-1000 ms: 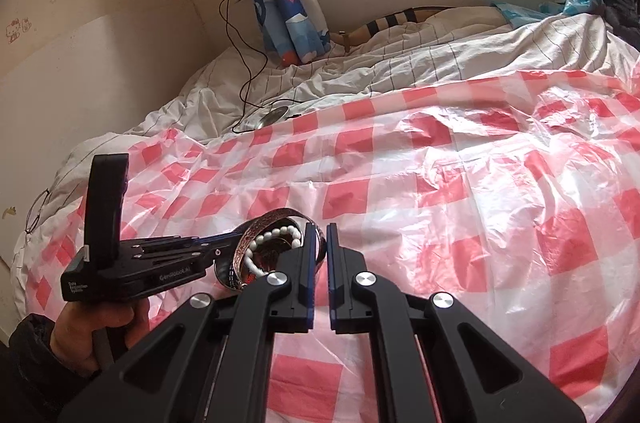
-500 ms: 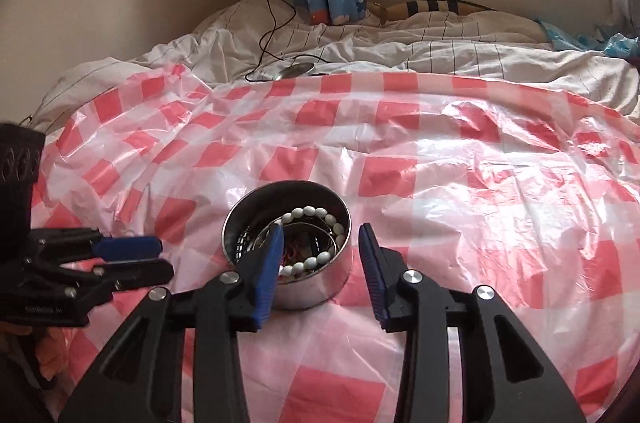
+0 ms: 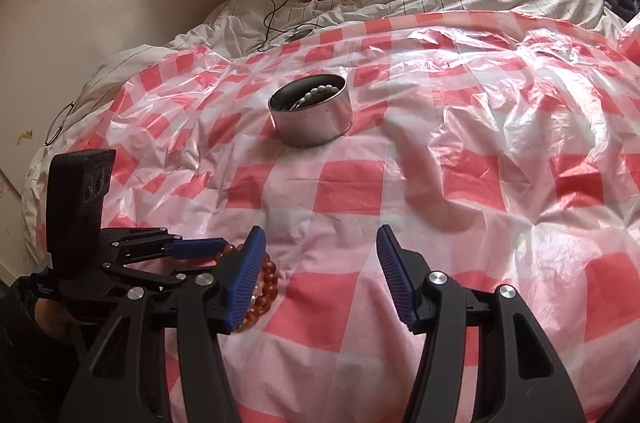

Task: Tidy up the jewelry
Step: 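Move both open grippers down to the amber and pale bead bracelets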

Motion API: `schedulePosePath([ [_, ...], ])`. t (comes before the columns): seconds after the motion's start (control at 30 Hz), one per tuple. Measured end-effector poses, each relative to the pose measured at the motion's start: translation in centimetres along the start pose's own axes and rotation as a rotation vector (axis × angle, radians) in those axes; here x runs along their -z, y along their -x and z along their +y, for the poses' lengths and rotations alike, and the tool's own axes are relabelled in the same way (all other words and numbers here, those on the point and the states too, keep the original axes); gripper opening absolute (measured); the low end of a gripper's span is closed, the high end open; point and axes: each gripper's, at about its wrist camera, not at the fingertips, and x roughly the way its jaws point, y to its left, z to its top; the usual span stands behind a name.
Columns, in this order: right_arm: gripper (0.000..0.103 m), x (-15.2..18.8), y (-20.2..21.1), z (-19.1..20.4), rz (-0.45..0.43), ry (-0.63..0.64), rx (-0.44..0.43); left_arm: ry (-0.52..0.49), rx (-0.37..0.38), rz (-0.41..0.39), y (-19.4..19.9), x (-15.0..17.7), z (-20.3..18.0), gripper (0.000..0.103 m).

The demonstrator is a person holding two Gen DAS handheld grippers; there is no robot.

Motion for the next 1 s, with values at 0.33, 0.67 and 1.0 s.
schedulePosePath([
  [0.33,0.056,0.9,-1.9,0.5,0.049,0.005,-0.006,0.092,0.042,-0.084,1.6,-1.5,2.7,0.011],
  [0.67,0.056,1.4,-3.9,4.8,0.083,0.171,-0.081,0.343,-0.050,-0.125,2.2,-1.7,8.6,0.011],
  [1.0,0.056,1.6,-6.8,6.2,0.145,0.232,-0.028,0.342,-0.067,-0.071,0.7,-1.4,8.4,0.015],
])
